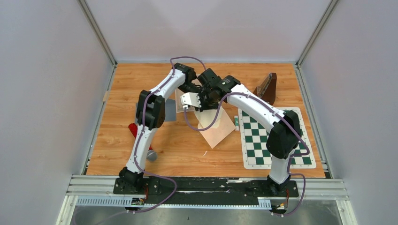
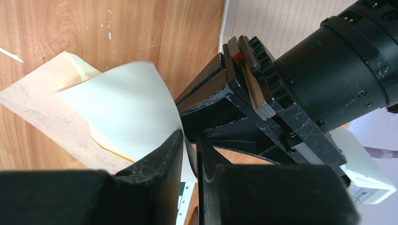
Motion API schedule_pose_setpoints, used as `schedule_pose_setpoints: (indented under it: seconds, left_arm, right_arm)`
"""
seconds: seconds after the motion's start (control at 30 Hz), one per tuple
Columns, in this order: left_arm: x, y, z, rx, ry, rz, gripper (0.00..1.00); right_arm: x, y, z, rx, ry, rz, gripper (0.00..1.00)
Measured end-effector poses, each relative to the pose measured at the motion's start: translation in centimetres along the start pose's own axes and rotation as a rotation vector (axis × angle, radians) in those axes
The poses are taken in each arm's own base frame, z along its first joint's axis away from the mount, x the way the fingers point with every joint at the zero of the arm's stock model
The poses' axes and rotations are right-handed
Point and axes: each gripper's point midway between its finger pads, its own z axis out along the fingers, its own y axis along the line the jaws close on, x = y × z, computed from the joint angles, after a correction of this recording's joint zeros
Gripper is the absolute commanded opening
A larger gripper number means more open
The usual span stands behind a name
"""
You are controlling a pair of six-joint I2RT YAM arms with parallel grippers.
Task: Place the letter into the envelope and seal it
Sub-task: Place the letter in the envelope.
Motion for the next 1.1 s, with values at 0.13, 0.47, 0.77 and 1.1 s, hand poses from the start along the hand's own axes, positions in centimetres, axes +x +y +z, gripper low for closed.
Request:
schedule_pose_setpoints:
  seconds: [0.13, 0.47, 0.77, 1.1]
  left_arm:
    - [0.0, 0.0, 0.0, 0.003, 0.000, 0.005, 0.00]
    - [0.1, -0.7, 0.0, 0.038, -0.004, 0.001, 0.00]
    - [0.0, -0.8, 0.0, 0.046, -0.008, 0.009, 0.00]
    - [-0.3, -1.3, -0.5, 0.127, -0.044, -0.072, 0.00]
  right_arm:
    - [-0.2, 0.2, 0.0, -0.019, -0.036, 0.041, 0.25]
    - [-0.9, 0.0, -0.8, -0.023, -0.080, 0.094, 0.12]
    - [-0.9, -0.4, -0.9, -0.020, -0.084, 0.130, 0.00]
    - [-1.2, -1.2, -1.1, 0.006, -0.087, 0.175, 0.41]
